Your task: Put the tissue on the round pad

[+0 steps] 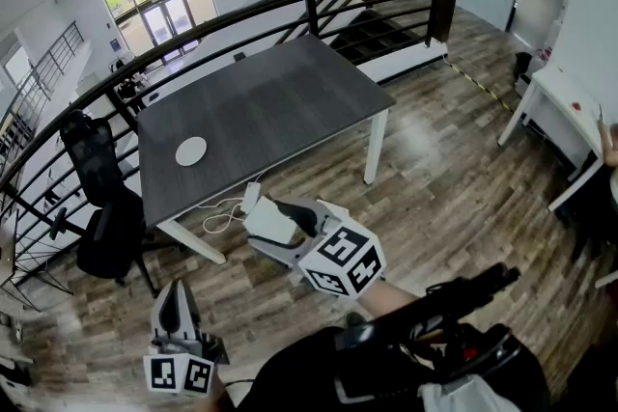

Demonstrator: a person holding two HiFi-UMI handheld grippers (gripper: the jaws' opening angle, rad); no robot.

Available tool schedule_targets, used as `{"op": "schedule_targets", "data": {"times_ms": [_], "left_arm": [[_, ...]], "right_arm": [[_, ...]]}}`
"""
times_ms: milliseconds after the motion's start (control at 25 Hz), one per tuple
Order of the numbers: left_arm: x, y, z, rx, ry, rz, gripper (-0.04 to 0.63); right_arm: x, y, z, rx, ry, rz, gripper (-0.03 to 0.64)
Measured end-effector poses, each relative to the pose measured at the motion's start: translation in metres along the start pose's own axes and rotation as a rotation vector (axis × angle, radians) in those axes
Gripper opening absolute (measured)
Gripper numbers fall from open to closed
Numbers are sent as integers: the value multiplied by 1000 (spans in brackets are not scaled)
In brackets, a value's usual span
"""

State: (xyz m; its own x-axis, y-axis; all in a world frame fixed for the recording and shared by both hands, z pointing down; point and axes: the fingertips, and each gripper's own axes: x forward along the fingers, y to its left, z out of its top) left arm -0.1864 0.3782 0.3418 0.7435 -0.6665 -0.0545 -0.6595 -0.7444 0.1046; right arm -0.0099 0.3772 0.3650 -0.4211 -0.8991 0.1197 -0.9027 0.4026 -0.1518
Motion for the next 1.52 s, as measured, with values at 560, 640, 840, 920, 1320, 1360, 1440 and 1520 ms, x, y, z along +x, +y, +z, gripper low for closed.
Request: {"op": "schedule_targets", "data": {"times_ms": [560, 640, 840, 920, 1320, 1360, 1440, 1520], "left_arm": [[-1, -3, 4, -29, -5, -13, 5], [-3, -1, 3, -27, -5, -7, 5], [-2, -2, -2, -10, 13, -16, 5], [-1, -4, -5, -11, 16, -19, 5], [-38, 41, -9, -21, 12, -49, 5], [-44, 45, -9, -21, 11, -52, 5], [-54, 52, -9, -21, 8, -60, 5], [-63, 60, -11, -22, 6, -65, 5]], "right_arm": [[-1, 1, 7, 47, -36, 11, 314], [-1, 1, 5, 55, -32, 16, 314], [0, 4, 4, 55, -30, 25, 314], [-1, 3, 5, 55, -31, 25, 314], [27, 46, -2, 45, -36, -8, 314], [30, 52, -3, 43, -35, -13, 314], [32, 62, -4, 40, -34, -26, 314], [36, 70, -7, 37, -34, -36, 314]]}}
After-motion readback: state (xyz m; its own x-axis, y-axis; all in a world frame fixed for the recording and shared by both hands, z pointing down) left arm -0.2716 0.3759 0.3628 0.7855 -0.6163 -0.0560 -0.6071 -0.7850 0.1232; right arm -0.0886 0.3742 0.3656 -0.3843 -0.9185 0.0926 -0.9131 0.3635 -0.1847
